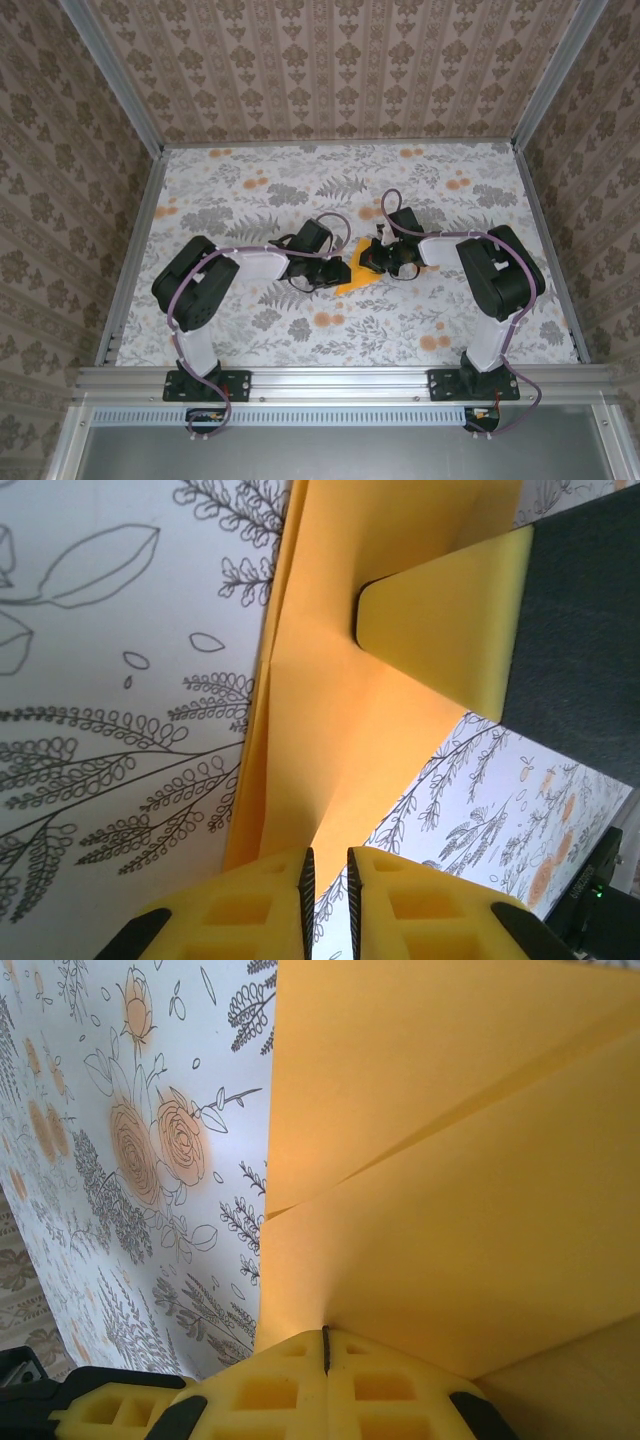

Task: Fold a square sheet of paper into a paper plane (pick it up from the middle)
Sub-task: Fourth fold the wing at the center of the table.

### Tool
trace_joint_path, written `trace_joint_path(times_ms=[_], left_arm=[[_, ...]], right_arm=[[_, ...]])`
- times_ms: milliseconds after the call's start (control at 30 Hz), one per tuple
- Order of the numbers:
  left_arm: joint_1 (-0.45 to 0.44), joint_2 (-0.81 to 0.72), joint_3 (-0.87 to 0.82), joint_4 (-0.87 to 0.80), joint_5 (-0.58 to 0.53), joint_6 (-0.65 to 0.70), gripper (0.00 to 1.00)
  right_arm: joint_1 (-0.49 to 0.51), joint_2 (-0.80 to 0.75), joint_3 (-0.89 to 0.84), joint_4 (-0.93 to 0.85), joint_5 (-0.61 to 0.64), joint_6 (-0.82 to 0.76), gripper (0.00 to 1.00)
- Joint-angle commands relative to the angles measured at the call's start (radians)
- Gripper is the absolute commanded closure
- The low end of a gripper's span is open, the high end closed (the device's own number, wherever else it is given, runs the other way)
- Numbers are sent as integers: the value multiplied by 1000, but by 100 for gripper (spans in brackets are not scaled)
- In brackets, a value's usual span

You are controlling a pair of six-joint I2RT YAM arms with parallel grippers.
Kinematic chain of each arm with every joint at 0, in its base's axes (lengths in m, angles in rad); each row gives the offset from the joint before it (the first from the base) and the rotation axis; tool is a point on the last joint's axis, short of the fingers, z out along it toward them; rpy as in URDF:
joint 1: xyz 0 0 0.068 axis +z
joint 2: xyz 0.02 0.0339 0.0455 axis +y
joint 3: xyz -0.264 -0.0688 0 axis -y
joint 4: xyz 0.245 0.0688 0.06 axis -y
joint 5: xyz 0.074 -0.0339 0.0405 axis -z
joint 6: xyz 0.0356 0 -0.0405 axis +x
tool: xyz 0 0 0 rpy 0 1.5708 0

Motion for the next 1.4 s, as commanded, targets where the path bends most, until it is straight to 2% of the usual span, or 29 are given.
trace_joint_path(times_ms=[0,533,833,1367], left_arm=[[0,18,-22,-12,2,-16,81],[0,2,-13,-129,-77,22,83],[-20,-61,-21,-47,20,29,81],[-24,-40,-64,-95,-45,17,82]], right_arm=[[2,71,-24,-104,102,-18,96],[1,82,-20,-112,102,-21,96],[1,84,-20,-116,102,-23,96],[-2,97,-20,-124,104,-28,96]])
